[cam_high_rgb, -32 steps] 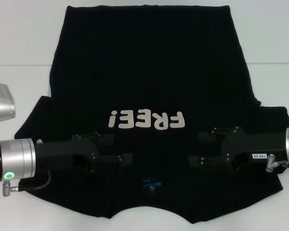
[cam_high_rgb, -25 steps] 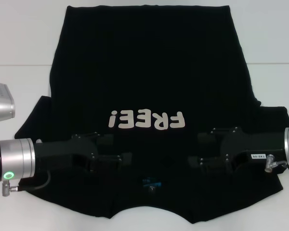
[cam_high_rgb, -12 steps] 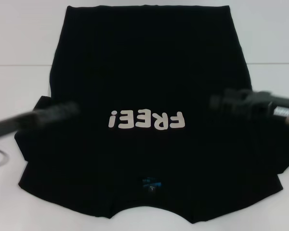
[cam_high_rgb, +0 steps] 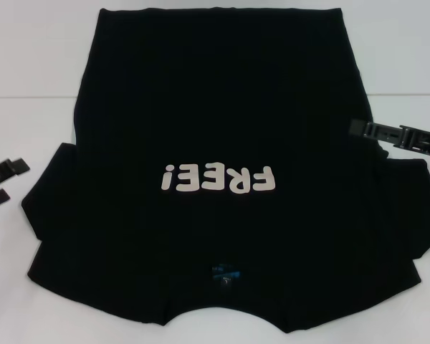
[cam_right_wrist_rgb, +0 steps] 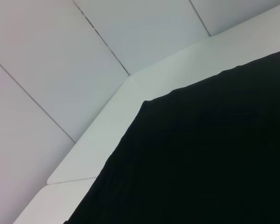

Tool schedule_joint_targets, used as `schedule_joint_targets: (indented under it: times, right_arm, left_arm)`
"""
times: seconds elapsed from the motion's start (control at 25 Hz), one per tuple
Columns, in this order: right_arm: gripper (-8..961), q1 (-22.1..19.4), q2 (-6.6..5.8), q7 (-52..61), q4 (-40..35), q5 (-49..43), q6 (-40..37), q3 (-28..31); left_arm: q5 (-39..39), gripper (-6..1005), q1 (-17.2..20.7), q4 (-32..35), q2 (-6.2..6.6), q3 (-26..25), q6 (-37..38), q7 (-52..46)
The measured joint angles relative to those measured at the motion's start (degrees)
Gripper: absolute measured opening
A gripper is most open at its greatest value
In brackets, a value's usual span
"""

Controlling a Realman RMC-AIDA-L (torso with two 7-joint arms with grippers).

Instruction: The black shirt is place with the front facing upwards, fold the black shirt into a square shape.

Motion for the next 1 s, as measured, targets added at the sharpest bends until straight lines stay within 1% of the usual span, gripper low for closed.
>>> schedule_joint_targets:
  times: [0.24,0.4,1.0]
  right_arm:
    - [817,0.5,0.16,-0.1,0.1,-0.1,0.3,-0.4]
    - [816,0.7,0.22,-0.1,0.1,-0.1,0.4,-0.5]
    - [813,0.8,0.31,0.4,0.1,0.0,0.4,-0.6]
  left_arm:
    - [0.9,947,-0.2,-3.8,-0.17,0.1,-4.3,0.8]
    - [1.1,948,0.1,-4.5,-0.16,0.1,-4.7,0.8]
    - [1.6,947,-0.8,-6.6,-0.30,0.0,-6.0,0.7]
